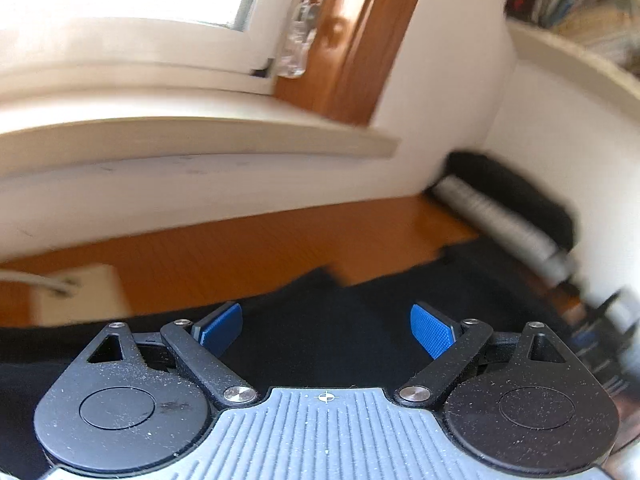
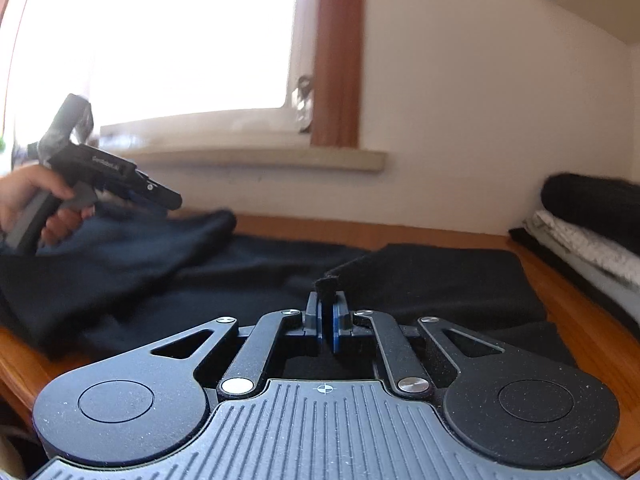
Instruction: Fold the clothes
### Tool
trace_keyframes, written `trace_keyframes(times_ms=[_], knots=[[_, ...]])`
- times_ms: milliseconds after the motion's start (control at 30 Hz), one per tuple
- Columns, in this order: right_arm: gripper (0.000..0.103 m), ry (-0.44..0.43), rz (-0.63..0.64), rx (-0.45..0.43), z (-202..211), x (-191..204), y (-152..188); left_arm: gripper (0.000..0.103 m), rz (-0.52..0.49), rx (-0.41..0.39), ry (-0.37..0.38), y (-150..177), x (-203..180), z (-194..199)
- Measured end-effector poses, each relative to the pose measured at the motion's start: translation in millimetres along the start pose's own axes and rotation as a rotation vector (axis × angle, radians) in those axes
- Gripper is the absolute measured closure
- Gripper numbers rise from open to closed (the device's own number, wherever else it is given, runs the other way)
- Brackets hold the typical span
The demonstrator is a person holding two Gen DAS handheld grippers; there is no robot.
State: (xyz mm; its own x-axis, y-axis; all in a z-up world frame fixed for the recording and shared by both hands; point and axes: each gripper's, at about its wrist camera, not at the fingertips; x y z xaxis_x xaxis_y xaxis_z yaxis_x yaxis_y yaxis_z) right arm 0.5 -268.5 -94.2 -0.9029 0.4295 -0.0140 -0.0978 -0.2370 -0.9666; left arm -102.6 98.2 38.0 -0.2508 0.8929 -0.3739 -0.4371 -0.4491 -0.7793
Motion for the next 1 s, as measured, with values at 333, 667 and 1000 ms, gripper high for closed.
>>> trace_keyframes(times_ms=[333, 667, 1000], knots=[[0.097, 0.036, -0.199, -0.159, 20.1, -25.7, -8.9, 0.01, 0.465, 0.179, 0.284, -1.7, -79.8, -110.5], [0.097, 0.007, -0.196, -0.18, 28.8, -29.1, -5.3, 0.01, 0.485, 0.209, 0.307, 10.1, -126.7, -171.7], [0.097, -0.048, -0.152, -0.197, 33.3, -26.6, -22.8, 0.094, 0.299, 0.169, 0.239, -14.4, -138.6, -175.9]])
Point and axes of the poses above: each gripper's, at about its wrist camera, not at the fingertips, and z roughly against the way its jaws point, x to its left, y to its underside, and after that the axes turned 1 degree about z, right-handed
